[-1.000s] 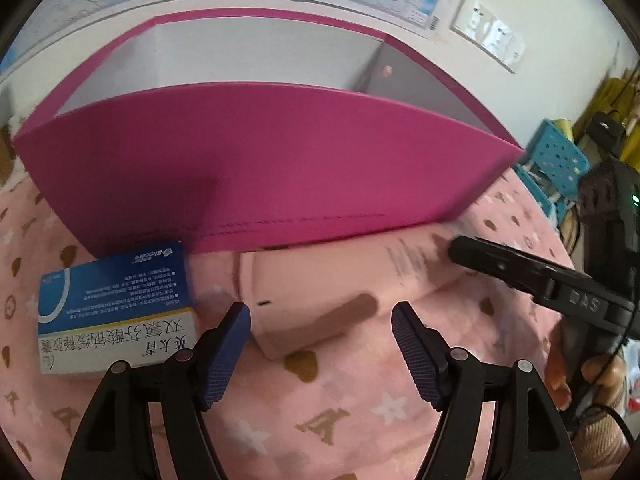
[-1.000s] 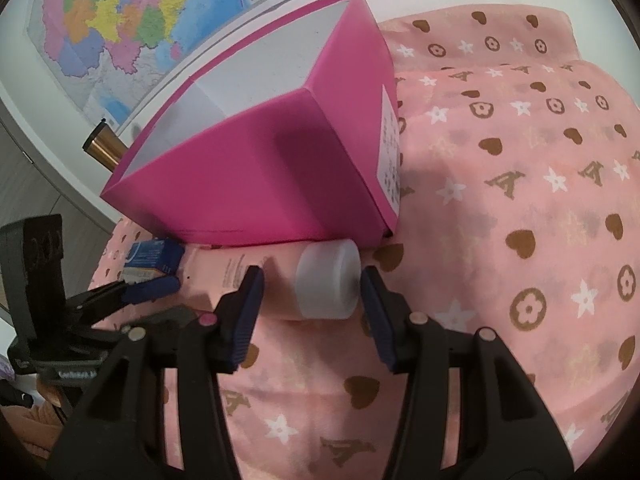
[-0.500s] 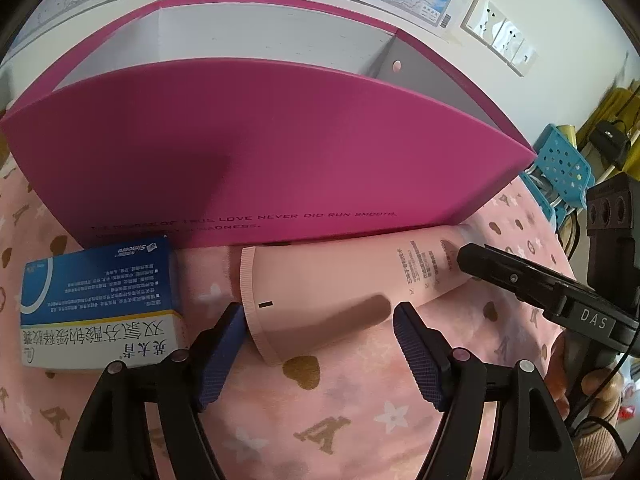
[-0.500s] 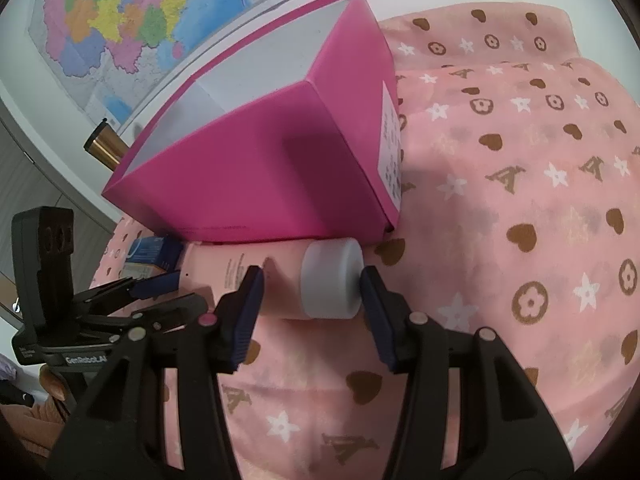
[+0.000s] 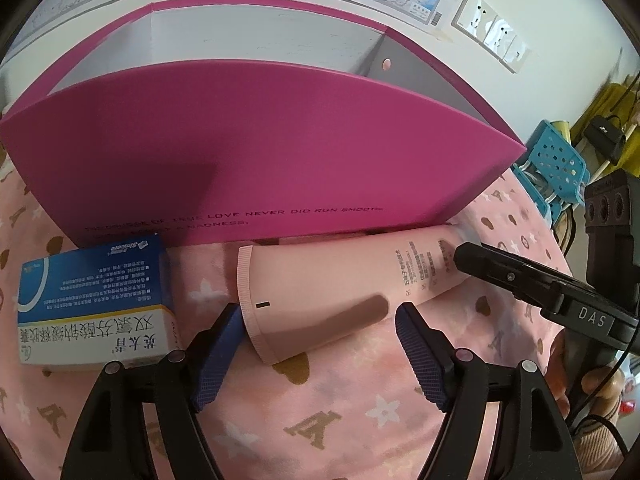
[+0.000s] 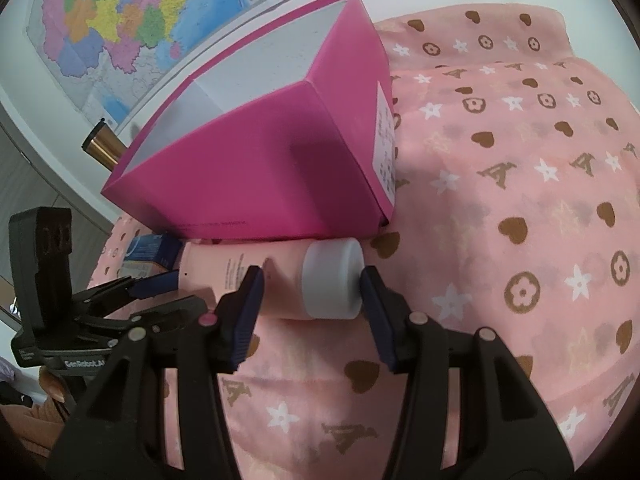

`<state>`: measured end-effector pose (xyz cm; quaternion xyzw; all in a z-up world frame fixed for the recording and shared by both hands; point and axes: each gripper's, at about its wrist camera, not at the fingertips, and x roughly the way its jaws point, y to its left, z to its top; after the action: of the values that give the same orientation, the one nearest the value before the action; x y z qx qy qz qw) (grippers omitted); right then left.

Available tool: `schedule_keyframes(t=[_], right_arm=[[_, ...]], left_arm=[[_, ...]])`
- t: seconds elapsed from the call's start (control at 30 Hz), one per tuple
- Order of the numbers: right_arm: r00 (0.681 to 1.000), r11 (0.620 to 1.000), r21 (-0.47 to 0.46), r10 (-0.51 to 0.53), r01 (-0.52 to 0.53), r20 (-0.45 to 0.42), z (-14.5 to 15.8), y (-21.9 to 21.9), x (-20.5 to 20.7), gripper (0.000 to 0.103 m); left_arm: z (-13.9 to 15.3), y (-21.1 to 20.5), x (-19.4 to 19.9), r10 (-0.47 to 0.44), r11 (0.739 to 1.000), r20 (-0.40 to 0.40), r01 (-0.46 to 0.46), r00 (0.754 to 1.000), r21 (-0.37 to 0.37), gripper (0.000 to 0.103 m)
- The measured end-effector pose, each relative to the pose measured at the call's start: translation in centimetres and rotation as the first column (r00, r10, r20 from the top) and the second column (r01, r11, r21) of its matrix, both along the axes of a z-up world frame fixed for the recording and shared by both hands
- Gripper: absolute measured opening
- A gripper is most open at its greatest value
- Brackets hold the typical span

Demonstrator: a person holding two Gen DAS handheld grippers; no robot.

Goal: Organize rigid objects
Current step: 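Close the right gripper around the pink bottle's white cap end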

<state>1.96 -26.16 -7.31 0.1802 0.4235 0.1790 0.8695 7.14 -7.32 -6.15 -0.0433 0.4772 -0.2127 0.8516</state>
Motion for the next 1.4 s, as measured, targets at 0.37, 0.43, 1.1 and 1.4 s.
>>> schedule_keyframes(t=[0.37,0.43,1.1,1.4], right_arm=[[1.000,1.000,-0.003,-0.004,0.004,0.010,0.3,0.1,-0.9,0.053],[1.000,1.000,-0.002,-0.005,0.005,0.012,0.3,0.1,-1.2,0.053],[0.999,1.000,-0.014,-0.002,0.002,0.052,1.8,0.4,-2.7,0.053],[1.000,1.000,0.011,-0.005,0.005,0.018,0.2,0.2,-2.2,0.054]], left_arm=[[0.5,-0.1,-0.9,-0.005,1.000,0.025,0.005,1.000,0.004,0.079],[0.5,-0.1,-1.0,-0.005,1.000,0.027,0.005,1.000,0.007,0.079],[1.6,0.4,-2.4,-0.006,1.000,0.043,0.006,0.999,-0.009,0.079],[0.9,0.5,-2.0,-0.019,1.000,0.023,0.019,1.000,-0.004,0.077]])
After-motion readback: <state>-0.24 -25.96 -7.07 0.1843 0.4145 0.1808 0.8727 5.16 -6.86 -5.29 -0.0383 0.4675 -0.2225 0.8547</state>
